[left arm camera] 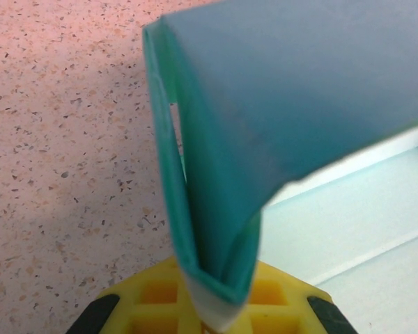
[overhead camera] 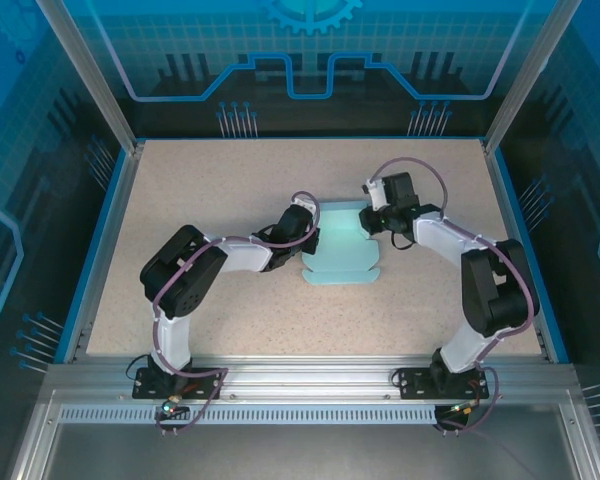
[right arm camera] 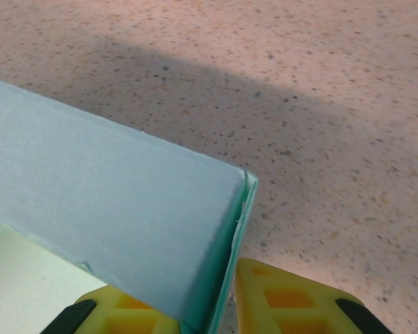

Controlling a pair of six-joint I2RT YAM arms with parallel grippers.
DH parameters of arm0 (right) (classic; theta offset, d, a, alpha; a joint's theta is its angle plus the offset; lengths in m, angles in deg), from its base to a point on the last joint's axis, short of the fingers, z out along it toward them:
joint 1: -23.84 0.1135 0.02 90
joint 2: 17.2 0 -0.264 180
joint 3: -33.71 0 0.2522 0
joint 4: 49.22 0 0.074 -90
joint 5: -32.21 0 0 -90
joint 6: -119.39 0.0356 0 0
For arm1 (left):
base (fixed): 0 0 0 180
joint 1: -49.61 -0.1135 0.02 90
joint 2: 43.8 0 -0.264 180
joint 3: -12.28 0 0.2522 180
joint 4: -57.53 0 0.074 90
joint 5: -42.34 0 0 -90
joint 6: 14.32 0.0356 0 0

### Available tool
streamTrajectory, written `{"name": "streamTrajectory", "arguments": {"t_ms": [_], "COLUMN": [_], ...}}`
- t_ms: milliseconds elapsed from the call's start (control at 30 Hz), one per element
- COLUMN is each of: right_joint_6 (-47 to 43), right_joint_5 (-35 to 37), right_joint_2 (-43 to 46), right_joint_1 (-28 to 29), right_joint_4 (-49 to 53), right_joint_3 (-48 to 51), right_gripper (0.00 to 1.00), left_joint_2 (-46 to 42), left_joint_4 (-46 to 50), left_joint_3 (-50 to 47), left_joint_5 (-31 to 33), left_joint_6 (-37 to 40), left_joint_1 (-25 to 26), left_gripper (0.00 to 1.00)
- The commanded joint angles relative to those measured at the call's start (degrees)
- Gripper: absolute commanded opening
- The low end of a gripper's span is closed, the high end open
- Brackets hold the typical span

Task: Fold the paper box

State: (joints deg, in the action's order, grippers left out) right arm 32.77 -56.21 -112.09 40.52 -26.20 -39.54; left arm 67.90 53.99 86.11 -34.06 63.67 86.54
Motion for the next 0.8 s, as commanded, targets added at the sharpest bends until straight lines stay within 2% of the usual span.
{"name": "streamTrajectory", "arguments": {"t_ms": [0,167,367,633,767], "right_joint_6": [5.7,10.5,17.7,25.7,25.3], "right_joint_5": [14.8,30.3,44.0,50.5,50.2], "right_joint_2": [2.9,3.8,2.1,-0.2,0.0], "right_joint_1": [3.0,7.9,12.3,12.7,12.4], "right_joint_4": [-3.7,1.0,10.2,17.1,17.2], "right_joint_3": [1.5,2.0,-0.2,-2.5,-3.1], "right_gripper": [0.20,0.15,0.14,0.13,0.14], "left_joint_2": [-1.3,-1.3,-1.3,-1.4,-1.4], "left_joint_4": [1.7,2.3,2.7,2.8,2.8], "left_joint_3": [1.7,1.9,2.1,2.0,2.0], "left_joint_5": [-3.9,-3.6,-3.5,-3.3,-3.1], "left_joint_6": [1.2,0.8,0.5,0.4,0.4], "left_joint_1": [1.5,1.4,1.4,1.5,1.4], "left_gripper": [0.00,0.00,0.00,0.00,0.00]}}
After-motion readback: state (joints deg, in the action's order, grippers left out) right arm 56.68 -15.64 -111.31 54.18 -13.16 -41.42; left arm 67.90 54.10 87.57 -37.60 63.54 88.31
